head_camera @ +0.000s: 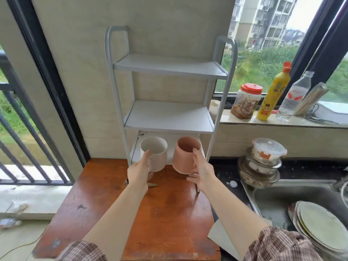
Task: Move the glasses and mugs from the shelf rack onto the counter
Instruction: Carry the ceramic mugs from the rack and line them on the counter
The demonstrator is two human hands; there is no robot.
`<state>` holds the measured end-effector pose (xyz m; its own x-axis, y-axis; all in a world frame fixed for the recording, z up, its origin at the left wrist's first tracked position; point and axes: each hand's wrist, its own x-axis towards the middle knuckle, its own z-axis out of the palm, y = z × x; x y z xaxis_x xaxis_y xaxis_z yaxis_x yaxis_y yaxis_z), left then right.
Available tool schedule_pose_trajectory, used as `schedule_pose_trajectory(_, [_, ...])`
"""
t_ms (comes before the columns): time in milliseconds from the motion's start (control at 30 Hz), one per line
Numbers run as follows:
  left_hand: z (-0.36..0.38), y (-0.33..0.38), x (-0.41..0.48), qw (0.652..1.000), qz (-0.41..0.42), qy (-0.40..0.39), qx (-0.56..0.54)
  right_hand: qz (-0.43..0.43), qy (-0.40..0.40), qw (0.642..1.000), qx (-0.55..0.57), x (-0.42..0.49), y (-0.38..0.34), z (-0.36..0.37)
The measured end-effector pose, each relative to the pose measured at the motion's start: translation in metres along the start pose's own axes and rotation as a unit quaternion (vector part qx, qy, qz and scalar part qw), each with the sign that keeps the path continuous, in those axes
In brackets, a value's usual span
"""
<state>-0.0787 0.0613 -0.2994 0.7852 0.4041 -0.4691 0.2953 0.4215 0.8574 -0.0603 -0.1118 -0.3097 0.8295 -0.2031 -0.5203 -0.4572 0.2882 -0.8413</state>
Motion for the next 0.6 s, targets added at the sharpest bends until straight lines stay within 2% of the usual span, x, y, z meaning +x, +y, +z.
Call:
schedule_pose_trajectory(333, [-0.008, -0.026, -0.029, 0.997, -0.039, -0.064, -0.006, -0.001, 0.003, 1.000, 0.016, -0.026, 0.022, -0.052])
schedule_pose_trajectory(467, [0.003, -0.048, -0.067, 0.993, -0.034, -0.108, 0.027, -0.009, 0.006, 1.000, 0.017, -0.050, 0.028, -0.099])
schedule_pose_trajectory(600, [0.027, -0.089, -0.114, 0.985, -0.048, -0.150, 0.067, -0.011, 0.044, 0.999, 0.018, -0.081, 0.040, -0.170])
